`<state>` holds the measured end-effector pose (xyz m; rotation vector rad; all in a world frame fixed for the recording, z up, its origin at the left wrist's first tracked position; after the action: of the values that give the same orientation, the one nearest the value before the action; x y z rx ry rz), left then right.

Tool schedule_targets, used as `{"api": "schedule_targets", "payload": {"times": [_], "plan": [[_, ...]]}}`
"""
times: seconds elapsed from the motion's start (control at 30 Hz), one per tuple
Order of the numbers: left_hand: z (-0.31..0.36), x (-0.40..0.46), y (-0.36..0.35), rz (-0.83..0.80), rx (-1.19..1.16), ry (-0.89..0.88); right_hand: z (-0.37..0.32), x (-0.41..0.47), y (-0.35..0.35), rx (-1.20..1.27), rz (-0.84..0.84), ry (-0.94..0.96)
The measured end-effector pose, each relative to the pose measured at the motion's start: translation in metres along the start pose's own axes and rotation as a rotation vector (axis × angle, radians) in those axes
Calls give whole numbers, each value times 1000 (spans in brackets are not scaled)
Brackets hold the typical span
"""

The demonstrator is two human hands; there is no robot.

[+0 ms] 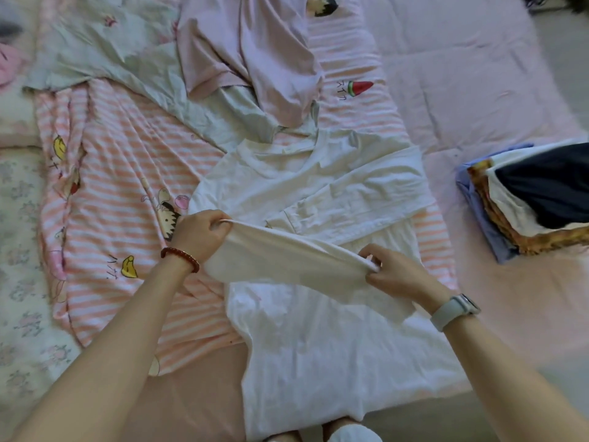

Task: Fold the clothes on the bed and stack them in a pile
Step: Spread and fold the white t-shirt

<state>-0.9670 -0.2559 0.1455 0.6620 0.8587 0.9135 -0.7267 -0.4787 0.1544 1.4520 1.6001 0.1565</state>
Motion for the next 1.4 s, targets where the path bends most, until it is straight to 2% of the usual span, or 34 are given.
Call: {"api": "schedule_targets", "payload": {"times": [0.13, 0.27, 0.37, 0.5, 0.63, 0.73, 0.77, 0.83, 0.93, 1.0, 1.03, 1.1, 1.17, 1.23, 1.3, 1.4], "plan": [[5, 11, -19, -11, 23, 57, 36, 4, 28, -6, 105, -41], [11, 24, -32, -53, -63, 137, 65, 9, 54, 64, 243, 23], [18, 33, -40, -97, -116, 180, 85, 17, 72, 257, 442, 75], [24, 51, -52, -102, -254, 200, 105, 43, 96, 460, 719, 48], [37, 72, -62, 8, -291, 241, 112, 91, 126, 297, 819, 64], [42, 87, -74, 183, 97, 340, 121, 126, 141, 42, 770, -47], [42, 88, -80, 231, 170, 362, 123, 133, 142, -64, 758, -80], [45, 83, -93, 306, 173, 333, 120, 139, 136, -276, 753, -69], [49, 54, -118, 375, 181, 197, 101, 138, 98, -494, 679, 203], [46, 30, -141, 321, 223, 127, 90, 139, 63, -583, 537, 409], [42, 20, -153, 255, 258, 129, 89, 143, 48, -609, 409, 429], [22, 7, -173, 119, 350, 207, 106, 153, 30, -609, 200, 317], [-3, 1, -183, 46, 430, 311, 131, 160, 28, -600, 130, 176], [-15, -1, -181, 29, 459, 330, 144, 160, 31, -620, 134, 128], [-15, -2, -172, 38, 393, 315, 142, 159, 31, -611, 158, 115], [-16, -7, -153, 130, 226, 334, 128, 153, 37, -444, 346, 83]]}}
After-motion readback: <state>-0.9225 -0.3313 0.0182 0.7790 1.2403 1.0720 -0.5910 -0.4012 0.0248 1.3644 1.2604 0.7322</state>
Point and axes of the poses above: each hand's wrist, its own x-axis towards the middle knuckle, its own y-axis out of the back of the hand, z = x × y, the point moved 4 cm from there along x, towards the middle knuckle, and after that the axes turned 13 degrees about y, right-handed, at the moved point
